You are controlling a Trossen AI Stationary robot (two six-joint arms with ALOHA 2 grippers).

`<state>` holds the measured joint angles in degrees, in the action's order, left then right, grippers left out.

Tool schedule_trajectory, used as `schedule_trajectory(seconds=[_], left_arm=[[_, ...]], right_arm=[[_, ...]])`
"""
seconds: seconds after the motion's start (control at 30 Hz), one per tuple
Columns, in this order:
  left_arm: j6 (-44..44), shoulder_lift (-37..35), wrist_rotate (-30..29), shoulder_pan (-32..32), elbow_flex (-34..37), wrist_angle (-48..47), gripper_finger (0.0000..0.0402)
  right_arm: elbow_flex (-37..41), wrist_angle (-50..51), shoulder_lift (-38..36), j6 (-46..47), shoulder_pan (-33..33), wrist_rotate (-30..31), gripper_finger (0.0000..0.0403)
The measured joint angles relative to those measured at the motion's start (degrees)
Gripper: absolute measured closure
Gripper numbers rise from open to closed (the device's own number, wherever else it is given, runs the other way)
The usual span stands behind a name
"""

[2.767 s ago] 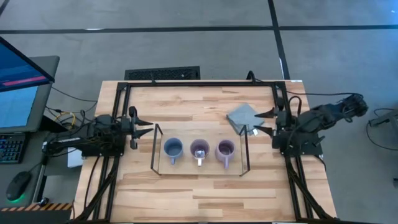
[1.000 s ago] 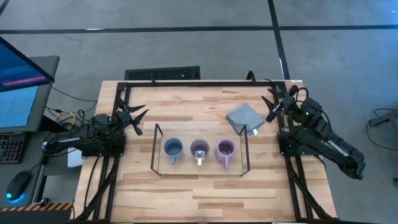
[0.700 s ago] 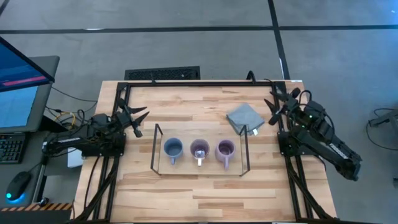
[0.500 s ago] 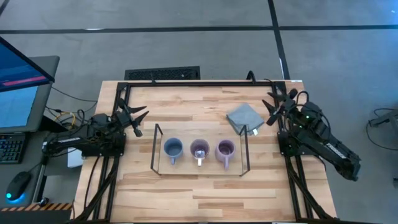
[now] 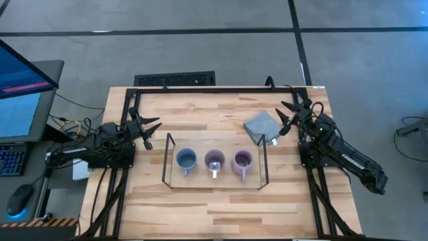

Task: Stack small to large cups/mugs on shelf
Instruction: Return to Home Position

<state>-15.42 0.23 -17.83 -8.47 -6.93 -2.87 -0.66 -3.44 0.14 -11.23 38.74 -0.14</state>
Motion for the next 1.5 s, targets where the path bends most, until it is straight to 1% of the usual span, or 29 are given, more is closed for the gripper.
schedule_trajectory(seconds=[0.13, 0.3, 0.4, 0.63, 0.77, 1.5], left_arm=[[0.48, 0.0, 1.12, 0.02, 2.89, 4.29, 0.0303], [1.84, 0.0, -0.98, 0.02, 5.52, 6.3, 0.0303], [2.16, -0.02, -1.02, 0.02, 6.22, 7.29, 0.0303], [1.0, 0.0, -0.91, 0.02, 6.24, 7.2, 0.0303], [0.66, 0.02, 0.02, 0.02, 6.24, 7.08, 0.0303], [0.09, 0.02, 0.07, 0.02, 6.29, 6.88, 0.0303]], right_arm=[[0.01, 0.1, 0.0, 0.75, -0.02, -0.02, 0.0178], [0.01, 0.3, 0.0, 0.78, -0.02, -0.02, 0.0178], [0.01, 1.0, -0.01, 0.76, -0.02, -0.02, 0.0178], [-0.01, 3.44, 0.0, 0.74, -0.02, -0.02, 0.0178], [-0.01, 3.49, 0.0, 0.75, -0.02, -0.02, 0.0178], [-0.01, 3.63, 0.0, 0.75, -0.02, 0.02, 0.0178]])
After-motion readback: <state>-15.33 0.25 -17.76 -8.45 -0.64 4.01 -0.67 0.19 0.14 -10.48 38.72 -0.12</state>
